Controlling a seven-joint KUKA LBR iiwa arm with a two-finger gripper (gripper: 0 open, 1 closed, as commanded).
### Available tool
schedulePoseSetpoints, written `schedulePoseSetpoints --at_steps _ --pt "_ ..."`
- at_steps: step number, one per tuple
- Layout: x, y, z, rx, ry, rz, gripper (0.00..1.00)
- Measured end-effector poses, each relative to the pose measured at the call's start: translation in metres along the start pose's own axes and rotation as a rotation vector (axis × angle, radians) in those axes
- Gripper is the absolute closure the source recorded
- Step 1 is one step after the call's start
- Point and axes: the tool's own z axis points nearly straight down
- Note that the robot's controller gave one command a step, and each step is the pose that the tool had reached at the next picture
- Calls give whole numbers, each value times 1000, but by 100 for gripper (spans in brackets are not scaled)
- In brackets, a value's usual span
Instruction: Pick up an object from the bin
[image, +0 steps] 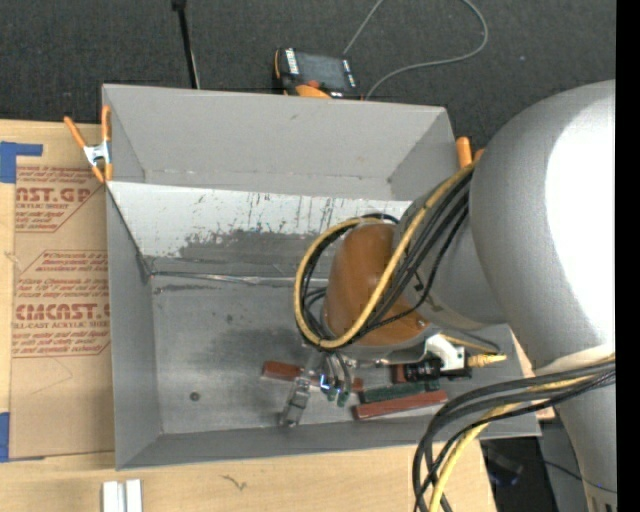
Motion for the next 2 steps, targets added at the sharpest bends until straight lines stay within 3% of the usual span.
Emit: schedulePoseSetpoints --at_steps 1,2 --pt "-1 1 -1 -2 -3 -1 100" --pt "6 21 -186 -6 -10 -65 100"
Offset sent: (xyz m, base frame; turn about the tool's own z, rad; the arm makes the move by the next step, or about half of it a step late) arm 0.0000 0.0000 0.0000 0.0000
